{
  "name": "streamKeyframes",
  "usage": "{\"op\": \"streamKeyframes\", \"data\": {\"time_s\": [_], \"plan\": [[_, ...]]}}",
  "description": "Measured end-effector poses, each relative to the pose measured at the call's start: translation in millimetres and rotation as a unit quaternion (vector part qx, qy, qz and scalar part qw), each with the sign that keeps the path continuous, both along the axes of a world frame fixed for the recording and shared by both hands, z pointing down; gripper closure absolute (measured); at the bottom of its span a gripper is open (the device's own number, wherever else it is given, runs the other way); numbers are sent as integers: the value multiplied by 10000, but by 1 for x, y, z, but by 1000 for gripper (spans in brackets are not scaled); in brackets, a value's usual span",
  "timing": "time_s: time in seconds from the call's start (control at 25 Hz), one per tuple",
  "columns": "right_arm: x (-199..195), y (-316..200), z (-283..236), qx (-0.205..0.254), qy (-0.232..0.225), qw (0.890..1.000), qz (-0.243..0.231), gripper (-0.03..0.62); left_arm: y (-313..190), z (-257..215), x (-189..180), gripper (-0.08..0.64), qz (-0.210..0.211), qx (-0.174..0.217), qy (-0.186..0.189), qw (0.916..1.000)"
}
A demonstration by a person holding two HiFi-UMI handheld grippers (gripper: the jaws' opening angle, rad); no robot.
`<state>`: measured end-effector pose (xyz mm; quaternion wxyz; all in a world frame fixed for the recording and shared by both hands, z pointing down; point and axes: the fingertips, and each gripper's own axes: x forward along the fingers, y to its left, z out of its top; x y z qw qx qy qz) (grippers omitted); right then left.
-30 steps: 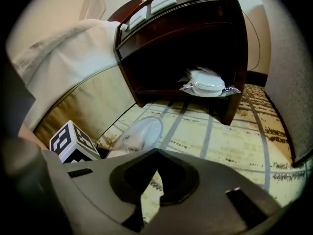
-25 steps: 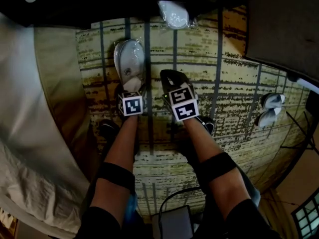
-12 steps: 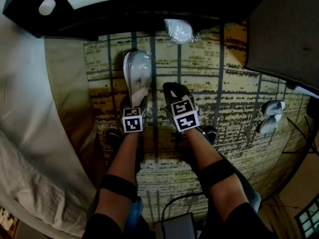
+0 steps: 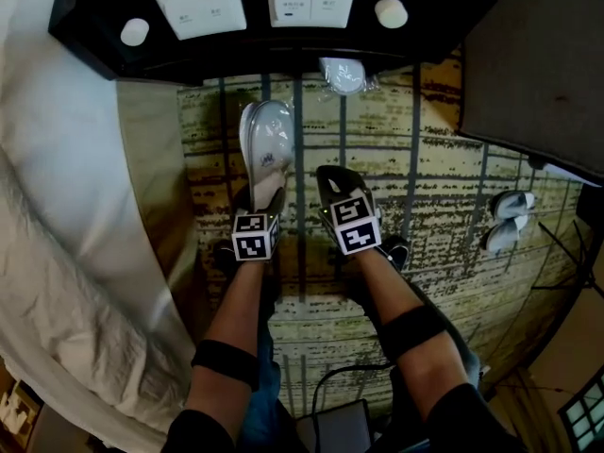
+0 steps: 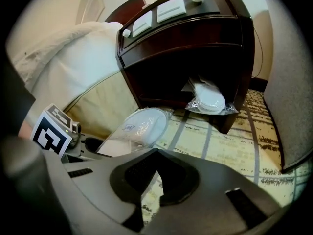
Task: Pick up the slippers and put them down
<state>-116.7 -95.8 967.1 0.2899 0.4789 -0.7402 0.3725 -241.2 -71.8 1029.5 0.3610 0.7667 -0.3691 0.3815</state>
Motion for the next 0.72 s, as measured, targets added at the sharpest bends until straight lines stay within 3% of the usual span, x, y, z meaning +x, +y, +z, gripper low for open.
{"op": "streamKeyframes", "data": {"time_s": [0.2,0.72], "plan": [[-6,-14,-22,107,-34,9999,-5,591,-32,-23,-4,288,-39,267,40,9996],[-21,-78,-22,697,-249,9973,35,591,-178,-42,21,290,-147,1282,226,9914]]}}
